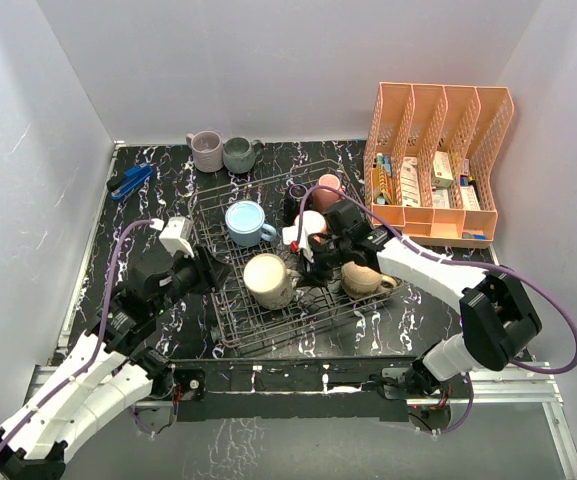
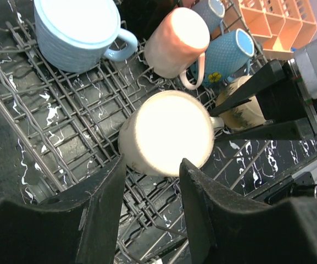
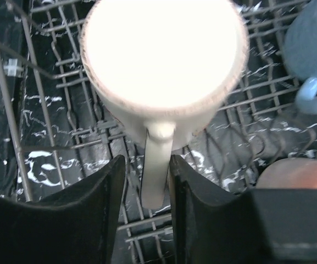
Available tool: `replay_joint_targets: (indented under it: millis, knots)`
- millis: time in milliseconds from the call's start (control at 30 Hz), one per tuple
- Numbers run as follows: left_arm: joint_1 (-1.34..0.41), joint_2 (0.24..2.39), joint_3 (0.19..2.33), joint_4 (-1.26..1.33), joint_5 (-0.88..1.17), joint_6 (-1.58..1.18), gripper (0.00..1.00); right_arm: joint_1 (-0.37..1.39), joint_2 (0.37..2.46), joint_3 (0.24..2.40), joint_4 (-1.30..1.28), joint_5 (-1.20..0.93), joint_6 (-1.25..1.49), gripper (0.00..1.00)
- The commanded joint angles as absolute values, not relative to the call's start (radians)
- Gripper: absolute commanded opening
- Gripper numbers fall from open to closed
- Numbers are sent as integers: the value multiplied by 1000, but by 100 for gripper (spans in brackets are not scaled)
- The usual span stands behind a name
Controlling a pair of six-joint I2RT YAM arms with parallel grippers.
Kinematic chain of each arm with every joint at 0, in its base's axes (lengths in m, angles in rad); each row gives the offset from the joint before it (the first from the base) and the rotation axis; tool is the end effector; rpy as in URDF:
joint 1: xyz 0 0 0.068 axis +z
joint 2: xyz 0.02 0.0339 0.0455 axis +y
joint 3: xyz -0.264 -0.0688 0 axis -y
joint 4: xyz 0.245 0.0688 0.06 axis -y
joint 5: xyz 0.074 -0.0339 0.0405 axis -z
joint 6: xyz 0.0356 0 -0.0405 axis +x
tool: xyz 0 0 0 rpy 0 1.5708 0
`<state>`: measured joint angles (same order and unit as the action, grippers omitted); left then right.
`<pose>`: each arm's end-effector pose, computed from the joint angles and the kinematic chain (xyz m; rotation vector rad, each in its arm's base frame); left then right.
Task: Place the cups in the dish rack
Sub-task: Turn the cup upside down in the dish rack.
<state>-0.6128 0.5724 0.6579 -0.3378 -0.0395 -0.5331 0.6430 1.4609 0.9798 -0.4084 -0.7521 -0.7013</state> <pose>0.1179 -0.0812 0.3098 0.0464 1.8919 -0.7635 0.2247 0.1987 0.2380 -1.6865 1.6016 0.8853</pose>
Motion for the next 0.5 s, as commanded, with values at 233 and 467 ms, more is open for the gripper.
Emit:
replay_joint_targets:
  millis: [233,467]
  knots:
    - [-617,600,663,-297,0,-534,42,687,1482,1033,-498,-667,-744,46]
    - [-617,580,676,-317,-15,-531,42,730,1578,1124,-587,-542,-724,44]
